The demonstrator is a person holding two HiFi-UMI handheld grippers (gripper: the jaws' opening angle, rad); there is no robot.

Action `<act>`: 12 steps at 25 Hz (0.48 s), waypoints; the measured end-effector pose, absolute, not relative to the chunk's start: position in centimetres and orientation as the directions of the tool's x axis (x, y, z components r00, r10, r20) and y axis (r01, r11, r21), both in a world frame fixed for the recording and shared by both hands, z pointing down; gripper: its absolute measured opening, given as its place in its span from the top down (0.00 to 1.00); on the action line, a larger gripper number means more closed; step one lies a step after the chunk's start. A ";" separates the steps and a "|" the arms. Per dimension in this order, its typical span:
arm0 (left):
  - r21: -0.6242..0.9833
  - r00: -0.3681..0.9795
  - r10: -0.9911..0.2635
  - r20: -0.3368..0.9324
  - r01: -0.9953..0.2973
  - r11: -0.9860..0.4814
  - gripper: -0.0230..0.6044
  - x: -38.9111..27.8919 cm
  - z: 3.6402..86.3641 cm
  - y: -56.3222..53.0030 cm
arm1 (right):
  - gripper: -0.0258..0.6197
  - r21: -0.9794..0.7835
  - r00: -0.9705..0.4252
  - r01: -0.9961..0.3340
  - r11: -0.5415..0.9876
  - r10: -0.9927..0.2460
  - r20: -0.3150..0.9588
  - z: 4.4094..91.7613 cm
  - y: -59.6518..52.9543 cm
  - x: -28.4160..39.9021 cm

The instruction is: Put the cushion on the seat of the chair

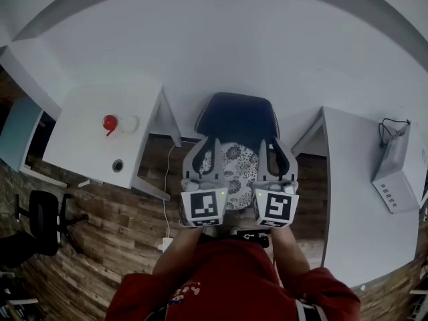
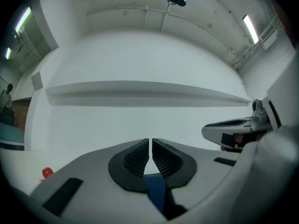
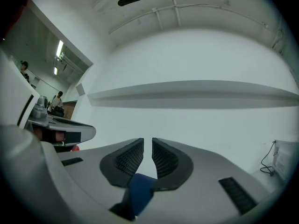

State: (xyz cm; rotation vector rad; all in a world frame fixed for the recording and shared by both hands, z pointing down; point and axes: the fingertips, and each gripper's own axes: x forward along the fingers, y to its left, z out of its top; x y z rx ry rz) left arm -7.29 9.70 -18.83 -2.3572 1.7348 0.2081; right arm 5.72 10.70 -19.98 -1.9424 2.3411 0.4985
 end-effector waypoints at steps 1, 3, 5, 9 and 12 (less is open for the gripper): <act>-0.087 0.301 -0.924 -0.236 -0.954 -0.288 0.90 -7.2 -19.0 9.8 | 0.85 0.206 -0.213 -0.965 0.161 -0.942 -0.259 -20.2 10.9 5.6; -0.100 0.308 -0.922 -0.235 -0.951 -0.292 0.91 -7.0 -19.2 10.0 | 0.89 0.201 -0.220 -0.965 0.169 -0.938 -0.268 -20.6 11.1 5.4; -0.108 0.319 -0.920 -0.229 -0.947 -0.302 0.92 -7.1 -19.2 10.1 | 0.91 0.191 -0.224 -0.966 0.176 -0.937 -0.270 -20.7 11.1 5.1; -0.110 0.317 -0.919 -0.235 -0.948 -0.299 0.92 -7.0 -19.7 10.1 | 0.92 0.184 -0.222 -0.967 0.177 -0.938 -0.265 -20.8 11.0 5.3; -0.106 0.313 -0.919 -0.239 -0.949 -0.295 0.92 -6.9 -19.8 10.2 | 0.92 0.194 -0.215 -0.967 0.168 -0.941 -0.260 -20.7 11.3 5.7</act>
